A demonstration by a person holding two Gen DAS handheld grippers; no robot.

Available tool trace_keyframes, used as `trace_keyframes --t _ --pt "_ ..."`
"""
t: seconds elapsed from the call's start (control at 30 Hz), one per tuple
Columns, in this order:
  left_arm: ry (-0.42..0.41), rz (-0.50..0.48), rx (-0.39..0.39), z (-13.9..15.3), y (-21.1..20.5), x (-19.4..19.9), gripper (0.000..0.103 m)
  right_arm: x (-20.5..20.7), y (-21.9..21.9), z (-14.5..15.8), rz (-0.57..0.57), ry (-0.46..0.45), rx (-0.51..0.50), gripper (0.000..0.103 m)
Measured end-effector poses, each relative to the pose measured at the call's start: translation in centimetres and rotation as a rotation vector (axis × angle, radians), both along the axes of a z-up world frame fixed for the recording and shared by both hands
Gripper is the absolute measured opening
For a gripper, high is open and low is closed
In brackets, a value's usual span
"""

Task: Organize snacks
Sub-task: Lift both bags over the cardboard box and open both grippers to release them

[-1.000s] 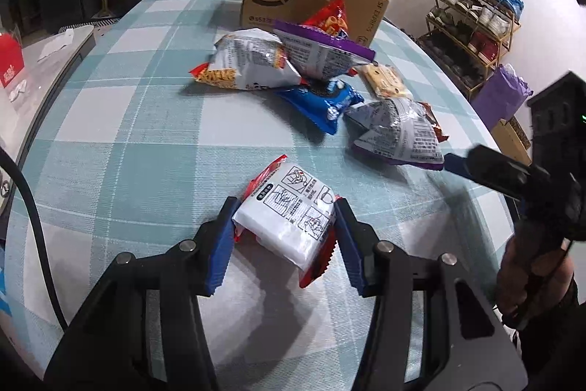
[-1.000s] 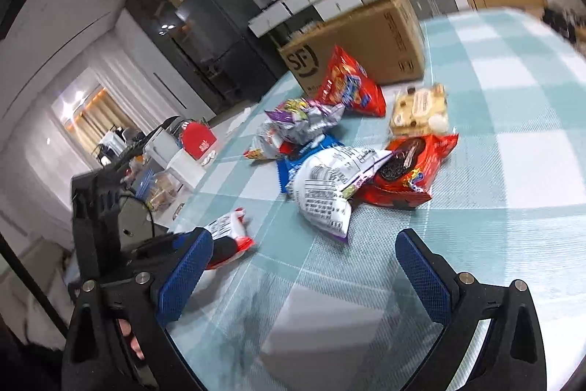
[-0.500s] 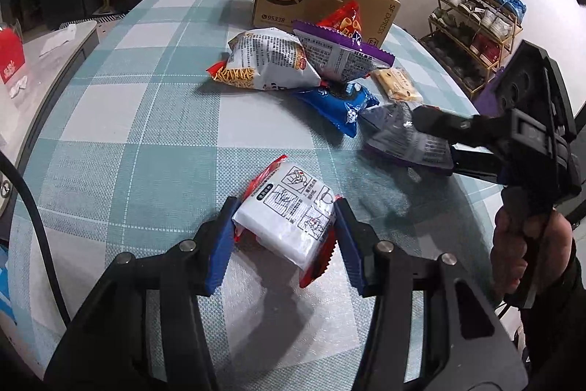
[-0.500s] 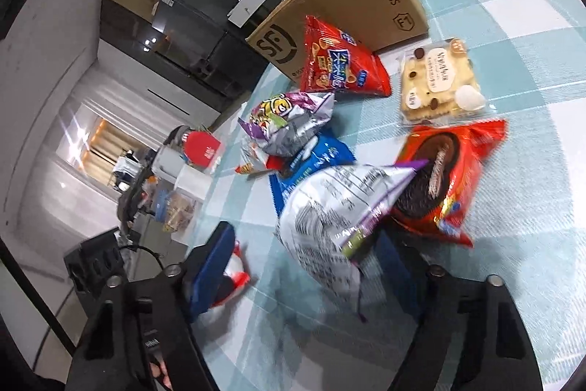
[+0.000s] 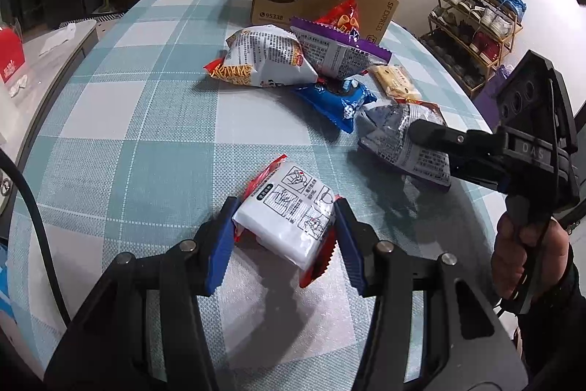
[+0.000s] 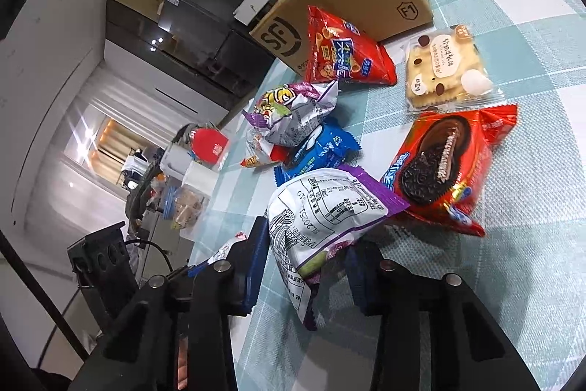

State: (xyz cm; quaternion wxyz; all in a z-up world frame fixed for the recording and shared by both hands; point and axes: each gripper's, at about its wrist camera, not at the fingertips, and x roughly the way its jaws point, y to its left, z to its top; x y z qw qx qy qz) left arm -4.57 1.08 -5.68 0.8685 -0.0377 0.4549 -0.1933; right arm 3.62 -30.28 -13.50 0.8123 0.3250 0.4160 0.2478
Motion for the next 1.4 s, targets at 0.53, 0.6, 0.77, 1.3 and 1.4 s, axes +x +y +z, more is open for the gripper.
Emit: trace_keyframes --t 0.53,0.6,0.77,1.3,1.4 --pt "-0.055 -0.013 -0.02 4.1 -0.1 -1.2 0.049 -4.1 -1.6 4.9 0.003 -0.14 0.034 0.039" --pt "-0.069 -0.021 -0.017 5.0 -0.3 -1.3 0.049 -4.3 -1.6 6.0 0.011 -0.159 0.031 0.039" --pt "-0.09 -0.057 -0.103 8.1 0.0 -1.2 0.049 -5.2 -1.4 9.4 0.037 -0.231 0.018 0.039" --pt "-0.252 -0.101 -0.097 19.7 -0.8 -1.8 0.049 -7.4 -4.4 21.6 0.018 -0.431 0.023 0.039" --pt "-0.268 -0.119 -0.096 21.6 -1.1 -1.7 0.049 -7.5 -4.8 23.7 0.016 -0.458 0.009 0.039"
